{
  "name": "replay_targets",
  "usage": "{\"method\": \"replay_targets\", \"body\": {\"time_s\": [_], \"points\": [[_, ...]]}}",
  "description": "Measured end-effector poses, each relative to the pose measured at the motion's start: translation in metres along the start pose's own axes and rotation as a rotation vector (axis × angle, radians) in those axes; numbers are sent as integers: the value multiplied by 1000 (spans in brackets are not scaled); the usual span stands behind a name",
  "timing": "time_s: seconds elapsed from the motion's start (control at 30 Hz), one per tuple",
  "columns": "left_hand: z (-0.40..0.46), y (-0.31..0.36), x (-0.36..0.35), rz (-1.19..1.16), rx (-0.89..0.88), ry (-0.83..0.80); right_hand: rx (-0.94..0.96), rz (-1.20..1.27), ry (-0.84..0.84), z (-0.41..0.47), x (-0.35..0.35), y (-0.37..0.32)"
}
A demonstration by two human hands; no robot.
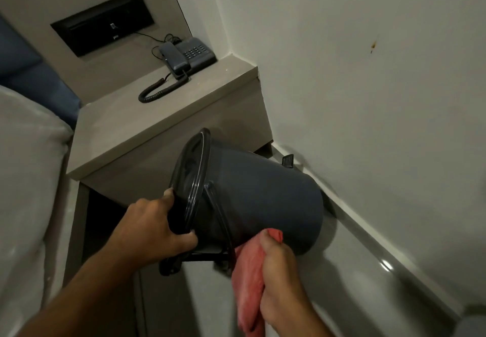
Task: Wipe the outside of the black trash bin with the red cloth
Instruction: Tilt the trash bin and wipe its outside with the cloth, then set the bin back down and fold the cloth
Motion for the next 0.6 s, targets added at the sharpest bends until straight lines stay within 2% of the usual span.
{"method": "replay_targets", "body": {"time_s": [0.1, 0.2, 0.37, 0.47, 0.6], "points": [[1, 9, 7, 95, -77, 6, -70, 128, -90, -23, -7, -36], [1, 19, 12, 278, -133, 30, -43, 204, -132, -32, -6, -72], [1, 49, -1, 590, -260, 2, -55, 179, -64, -28, 8, -98], [-1, 58, -16, 628, -322, -90, -17, 166, -19, -26, 18, -112], [-12, 63, -32, 664, -316, -194, 57, 209, -60, -21, 22, -136]]}}
Point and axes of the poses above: each hand's wrist, its own z-axis towards the middle knuckle, its own x-axis out of the back of the hand, y = z × x, the point moved 5 cm from there along z, towards the middle knuckle, and after that the axes turned 10 degrees about z, right-handed, at the moved point
